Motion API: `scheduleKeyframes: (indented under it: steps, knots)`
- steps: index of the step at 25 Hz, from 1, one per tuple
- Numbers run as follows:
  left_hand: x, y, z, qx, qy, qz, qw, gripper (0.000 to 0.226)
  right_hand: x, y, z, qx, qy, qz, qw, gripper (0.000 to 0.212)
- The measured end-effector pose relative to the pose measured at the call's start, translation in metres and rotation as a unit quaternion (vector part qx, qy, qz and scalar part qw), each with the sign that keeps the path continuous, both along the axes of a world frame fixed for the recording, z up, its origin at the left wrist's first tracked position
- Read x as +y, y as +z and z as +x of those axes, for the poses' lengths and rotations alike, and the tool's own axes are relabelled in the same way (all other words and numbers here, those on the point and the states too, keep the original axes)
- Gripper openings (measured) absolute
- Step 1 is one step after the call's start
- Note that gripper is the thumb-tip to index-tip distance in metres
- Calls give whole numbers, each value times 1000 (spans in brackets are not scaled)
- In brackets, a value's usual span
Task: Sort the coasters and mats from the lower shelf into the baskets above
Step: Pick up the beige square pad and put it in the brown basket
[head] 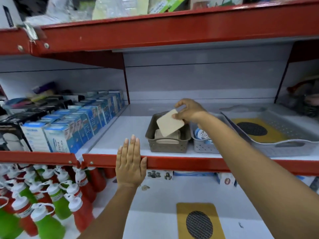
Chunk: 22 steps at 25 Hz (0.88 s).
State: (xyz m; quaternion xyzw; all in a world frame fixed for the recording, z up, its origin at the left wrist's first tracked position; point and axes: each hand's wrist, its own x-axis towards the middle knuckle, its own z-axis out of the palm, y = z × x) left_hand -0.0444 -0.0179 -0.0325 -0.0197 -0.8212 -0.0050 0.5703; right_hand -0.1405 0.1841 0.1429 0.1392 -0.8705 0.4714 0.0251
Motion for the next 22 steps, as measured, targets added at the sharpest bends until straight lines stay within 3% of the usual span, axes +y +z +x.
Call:
scheduleKeyframes:
  steps: [3,12,16,19,22]
  knots:
    - [-1,-1,-1,-4,-5,0,1000,58,-8,-13,-7,13,21,132,991,31]
    - [-1,-1,2,-48,-13,18,999,58,-23,-25,5,66,21,342,937,30]
    - [0,2,8,-93,-27,35,995,57,-12,-38,43,177,-44,267,946,40]
    - [5,5,20,-123,-42,61,990,57,-1,-76,98,315,-98,198,923,51]
    - [34,-21,44,-157,-89,79,980,60,11,-140,146,368,-100,180,907,56]
